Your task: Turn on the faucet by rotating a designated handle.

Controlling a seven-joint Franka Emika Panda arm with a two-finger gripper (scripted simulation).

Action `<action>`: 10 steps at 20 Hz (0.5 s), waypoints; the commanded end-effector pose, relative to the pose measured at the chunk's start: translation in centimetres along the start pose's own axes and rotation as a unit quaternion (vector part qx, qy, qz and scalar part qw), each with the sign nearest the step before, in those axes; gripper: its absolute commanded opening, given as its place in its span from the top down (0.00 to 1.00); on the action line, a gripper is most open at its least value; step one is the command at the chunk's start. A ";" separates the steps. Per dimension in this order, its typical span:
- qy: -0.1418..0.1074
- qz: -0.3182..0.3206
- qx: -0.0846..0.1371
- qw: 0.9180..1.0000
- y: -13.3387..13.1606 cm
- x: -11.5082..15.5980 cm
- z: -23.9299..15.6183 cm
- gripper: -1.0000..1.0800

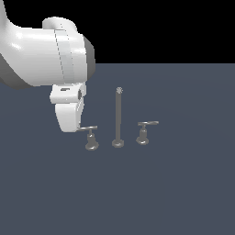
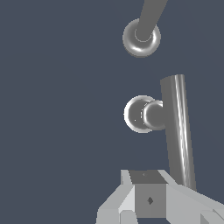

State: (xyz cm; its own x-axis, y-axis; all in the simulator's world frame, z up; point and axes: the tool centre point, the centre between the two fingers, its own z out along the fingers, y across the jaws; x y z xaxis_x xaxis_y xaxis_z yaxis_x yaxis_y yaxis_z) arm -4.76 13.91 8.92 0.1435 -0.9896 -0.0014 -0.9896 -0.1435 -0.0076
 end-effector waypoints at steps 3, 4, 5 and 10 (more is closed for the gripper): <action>0.000 0.000 -0.001 1.000 1.1 0.1 0.0 1.00; 0.000 -0.001 -0.001 1.000 1.4 0.1 0.0 1.00; 0.000 -0.001 -0.002 1.000 1.8 0.1 0.0 1.00; 0.001 -0.002 -0.003 1.000 3.6 0.2 0.0 1.00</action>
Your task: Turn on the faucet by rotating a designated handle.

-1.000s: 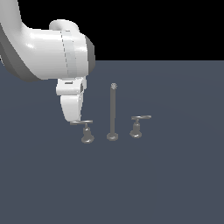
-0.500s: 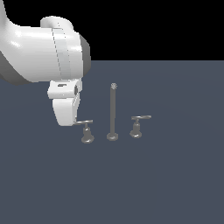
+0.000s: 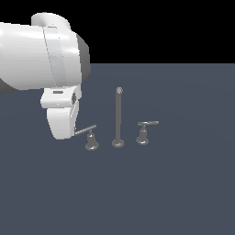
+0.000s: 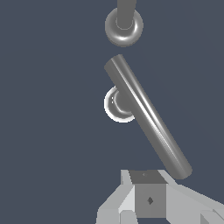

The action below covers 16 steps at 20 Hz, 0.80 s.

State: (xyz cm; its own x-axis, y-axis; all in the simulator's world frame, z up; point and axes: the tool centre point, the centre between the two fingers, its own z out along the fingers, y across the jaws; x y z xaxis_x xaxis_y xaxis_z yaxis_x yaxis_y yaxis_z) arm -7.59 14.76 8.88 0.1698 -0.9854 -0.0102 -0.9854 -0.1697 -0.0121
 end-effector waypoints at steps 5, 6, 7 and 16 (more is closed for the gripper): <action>0.002 0.000 -0.004 1.000 1.5 0.3 0.0 1.00; 0.002 0.001 -0.004 1.000 1.8 0.7 0.0 1.00; 0.002 0.002 -0.004 1.000 2.0 1.1 0.0 1.00; 0.005 0.009 -0.006 1.000 4.1 4.5 -0.1 1.00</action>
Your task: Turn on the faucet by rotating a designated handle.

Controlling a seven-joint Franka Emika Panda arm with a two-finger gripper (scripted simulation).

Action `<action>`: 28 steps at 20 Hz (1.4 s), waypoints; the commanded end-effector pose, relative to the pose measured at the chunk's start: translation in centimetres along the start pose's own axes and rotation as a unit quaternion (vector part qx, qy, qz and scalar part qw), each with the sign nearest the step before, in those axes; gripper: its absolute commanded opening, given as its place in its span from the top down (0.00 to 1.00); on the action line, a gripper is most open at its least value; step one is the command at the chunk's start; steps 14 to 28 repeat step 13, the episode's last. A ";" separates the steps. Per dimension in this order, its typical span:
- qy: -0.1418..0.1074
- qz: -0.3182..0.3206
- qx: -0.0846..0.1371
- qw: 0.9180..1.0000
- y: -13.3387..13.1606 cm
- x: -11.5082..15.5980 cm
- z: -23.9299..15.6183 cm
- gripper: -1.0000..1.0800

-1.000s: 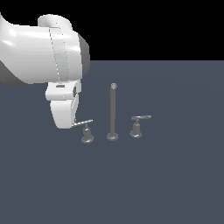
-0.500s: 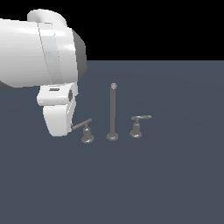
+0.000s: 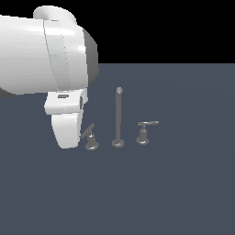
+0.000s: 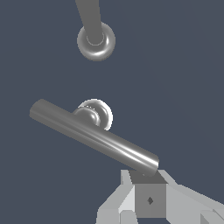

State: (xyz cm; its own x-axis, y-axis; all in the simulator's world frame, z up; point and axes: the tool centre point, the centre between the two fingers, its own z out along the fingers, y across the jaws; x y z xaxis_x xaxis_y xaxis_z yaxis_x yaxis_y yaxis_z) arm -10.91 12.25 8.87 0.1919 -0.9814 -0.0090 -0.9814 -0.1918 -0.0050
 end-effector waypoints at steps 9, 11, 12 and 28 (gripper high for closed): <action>0.003 0.014 -0.002 1.000 0.0 4.7 -0.1 1.00; 0.004 0.018 -0.002 1.000 -0.1 6.0 -0.1 1.00; 0.004 0.021 -0.002 1.000 -0.1 6.7 -0.1 1.00; 0.004 0.021 -0.002 1.000 -0.1 6.7 -0.1 1.00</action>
